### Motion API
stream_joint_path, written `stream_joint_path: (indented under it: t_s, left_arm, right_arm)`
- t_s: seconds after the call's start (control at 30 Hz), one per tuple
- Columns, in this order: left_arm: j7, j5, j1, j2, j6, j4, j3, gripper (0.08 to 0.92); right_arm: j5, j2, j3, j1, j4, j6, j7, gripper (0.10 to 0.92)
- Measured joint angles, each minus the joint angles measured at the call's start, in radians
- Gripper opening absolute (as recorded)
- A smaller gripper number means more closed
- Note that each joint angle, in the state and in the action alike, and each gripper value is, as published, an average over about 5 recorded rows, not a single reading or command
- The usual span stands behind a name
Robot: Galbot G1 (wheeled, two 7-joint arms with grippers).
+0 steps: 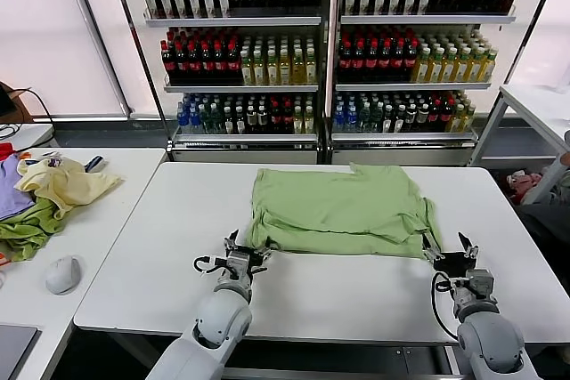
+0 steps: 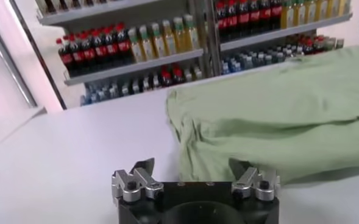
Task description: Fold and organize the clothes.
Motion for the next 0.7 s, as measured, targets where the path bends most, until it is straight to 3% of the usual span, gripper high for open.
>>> stream_joint_path:
  t_s: [0.47, 0.6, 0.7]
  left_arm:
    - [0.015, -0.089, -0.01, 0.009, 0.001, 0.02, -0.001, 0.23]
    - [0.022, -0.115, -0.008, 0.016, -0.004, 0.019, -0.006, 0.127]
    - [0.026, -0.133, -0.001, 0.023, -0.008, 0.011, -0.012, 0.105]
  right_arm:
    - [0.056, -0.009, -0.015, 0.003, -0.032, -0.03, -0.027, 0.229]
    - [0.06, -0.013, -0.01, -0.006, -0.027, -0.031, -0.039, 0.164]
    - [0.059, -0.018, -0.003, -0.021, -0.014, -0.029, -0.05, 0.153]
